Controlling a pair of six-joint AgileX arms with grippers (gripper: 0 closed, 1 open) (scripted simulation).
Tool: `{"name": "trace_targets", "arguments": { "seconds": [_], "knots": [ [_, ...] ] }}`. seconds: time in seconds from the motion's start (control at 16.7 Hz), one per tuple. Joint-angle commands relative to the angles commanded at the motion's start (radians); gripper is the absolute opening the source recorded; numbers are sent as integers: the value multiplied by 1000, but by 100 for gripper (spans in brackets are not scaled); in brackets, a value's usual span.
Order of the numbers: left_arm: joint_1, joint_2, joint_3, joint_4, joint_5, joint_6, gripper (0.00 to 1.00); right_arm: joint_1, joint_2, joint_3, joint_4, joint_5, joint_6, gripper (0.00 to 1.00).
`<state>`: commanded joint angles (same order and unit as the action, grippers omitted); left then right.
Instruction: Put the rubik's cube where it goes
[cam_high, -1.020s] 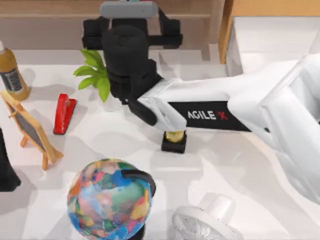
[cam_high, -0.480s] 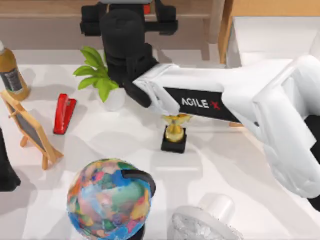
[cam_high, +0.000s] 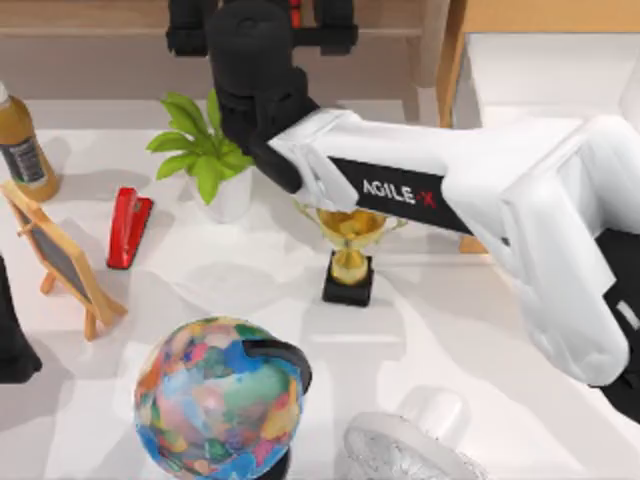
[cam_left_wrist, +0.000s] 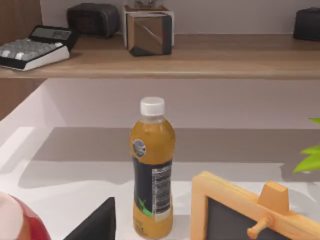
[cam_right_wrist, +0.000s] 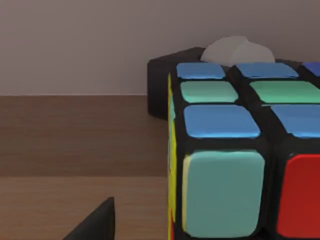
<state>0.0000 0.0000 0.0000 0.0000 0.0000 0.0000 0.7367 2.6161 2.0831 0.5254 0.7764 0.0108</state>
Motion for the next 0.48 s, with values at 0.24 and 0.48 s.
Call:
{"name": "trace_targets", "arguments": {
  "seconds": [0.24, 0.48],
  "knots": [
    [0, 0, 0, 0, 0, 0, 100, 0, 0, 0, 0, 0, 0, 77],
    [0, 0, 0, 0, 0, 0, 100, 0, 0, 0, 0, 0, 0, 47]
  ]
}}
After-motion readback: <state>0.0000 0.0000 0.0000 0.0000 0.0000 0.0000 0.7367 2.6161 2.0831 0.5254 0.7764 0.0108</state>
